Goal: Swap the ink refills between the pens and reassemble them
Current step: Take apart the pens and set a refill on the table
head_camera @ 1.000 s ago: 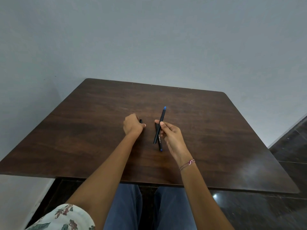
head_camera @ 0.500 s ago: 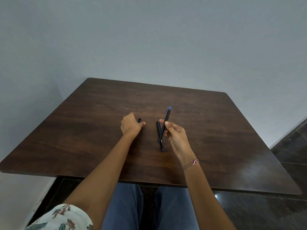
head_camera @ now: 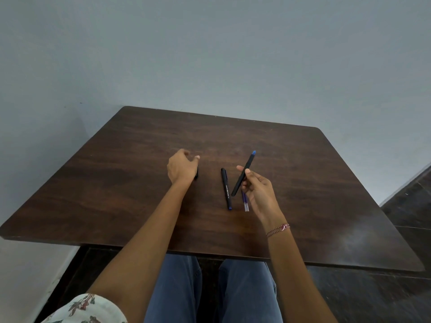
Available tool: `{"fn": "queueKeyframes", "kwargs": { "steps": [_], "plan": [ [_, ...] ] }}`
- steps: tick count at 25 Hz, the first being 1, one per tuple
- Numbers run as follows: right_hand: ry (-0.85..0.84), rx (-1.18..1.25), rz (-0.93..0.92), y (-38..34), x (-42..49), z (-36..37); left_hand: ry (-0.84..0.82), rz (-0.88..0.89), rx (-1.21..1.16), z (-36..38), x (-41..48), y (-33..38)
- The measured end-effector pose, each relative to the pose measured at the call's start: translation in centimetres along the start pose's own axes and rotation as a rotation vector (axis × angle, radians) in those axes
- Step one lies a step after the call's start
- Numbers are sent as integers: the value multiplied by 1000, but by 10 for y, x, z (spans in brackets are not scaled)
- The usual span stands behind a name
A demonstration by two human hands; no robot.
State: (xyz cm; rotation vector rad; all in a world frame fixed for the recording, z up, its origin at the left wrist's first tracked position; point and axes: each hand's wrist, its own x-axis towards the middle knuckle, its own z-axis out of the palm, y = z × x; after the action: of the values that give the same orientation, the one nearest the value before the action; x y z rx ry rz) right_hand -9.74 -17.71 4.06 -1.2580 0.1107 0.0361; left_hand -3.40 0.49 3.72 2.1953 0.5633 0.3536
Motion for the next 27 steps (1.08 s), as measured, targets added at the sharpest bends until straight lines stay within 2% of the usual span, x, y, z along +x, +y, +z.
{"fn": "queueKeyframes", "kwargs": {
  "steps": [7, 14, 16, 18, 22, 27],
  "plan": [
    [49, 8, -6, -8, 0, -17, -191, 158, 121, 25, -23, 24],
    [63, 3, -4, -9, -4, -24, -254, 170, 140, 34, -37, 29],
    [42, 6, 1, -5, -2, -23, -309, 137, 19, 35, -32, 27],
    [-5, -22, 3, 0, 1, -23, -391, 90, -207, 33, -29, 27],
    [-109, -85, 22, 6, 3, -17, -697, -14, -673, 17, -31, 37],
    [-239, -124, 59, 5, -1, -9, -973, -16, -786, 7, -29, 39]
  ]
}}
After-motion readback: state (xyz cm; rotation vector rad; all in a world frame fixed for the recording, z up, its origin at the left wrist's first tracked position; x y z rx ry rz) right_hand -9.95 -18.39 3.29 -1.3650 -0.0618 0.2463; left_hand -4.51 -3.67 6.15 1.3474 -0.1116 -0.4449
